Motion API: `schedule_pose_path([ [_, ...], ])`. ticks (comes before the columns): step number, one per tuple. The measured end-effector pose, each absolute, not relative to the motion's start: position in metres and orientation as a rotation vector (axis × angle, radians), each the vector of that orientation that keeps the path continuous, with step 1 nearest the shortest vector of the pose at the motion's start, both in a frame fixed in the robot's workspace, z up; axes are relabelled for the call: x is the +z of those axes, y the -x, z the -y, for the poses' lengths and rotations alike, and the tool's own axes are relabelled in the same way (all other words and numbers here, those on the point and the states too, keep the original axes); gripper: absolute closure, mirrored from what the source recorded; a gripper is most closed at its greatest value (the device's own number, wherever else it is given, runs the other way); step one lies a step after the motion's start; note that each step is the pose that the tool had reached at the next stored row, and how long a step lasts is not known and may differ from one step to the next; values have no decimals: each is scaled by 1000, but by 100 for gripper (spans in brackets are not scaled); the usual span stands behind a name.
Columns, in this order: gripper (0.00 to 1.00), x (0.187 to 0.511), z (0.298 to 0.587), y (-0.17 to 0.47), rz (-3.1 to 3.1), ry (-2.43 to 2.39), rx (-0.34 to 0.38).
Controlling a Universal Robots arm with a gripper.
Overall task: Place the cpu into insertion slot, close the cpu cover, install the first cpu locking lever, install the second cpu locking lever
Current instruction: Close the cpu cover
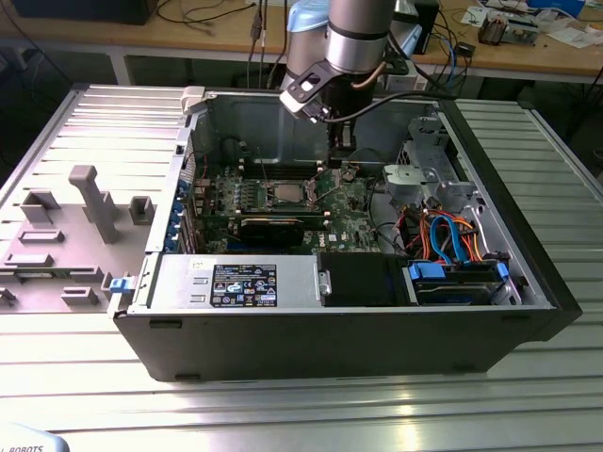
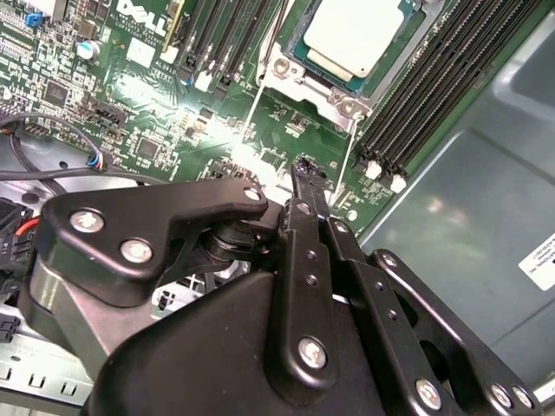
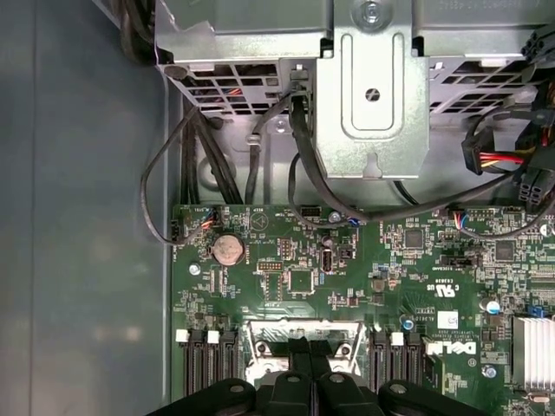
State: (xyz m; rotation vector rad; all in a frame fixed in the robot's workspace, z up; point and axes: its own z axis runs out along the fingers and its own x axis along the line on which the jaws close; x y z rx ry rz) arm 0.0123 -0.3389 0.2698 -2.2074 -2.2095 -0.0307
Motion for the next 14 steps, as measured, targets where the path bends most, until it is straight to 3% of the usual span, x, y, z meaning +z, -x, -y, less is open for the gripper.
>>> schedule_pose_path([
  [14,89,270,339,-16,2209,2207,-31],
])
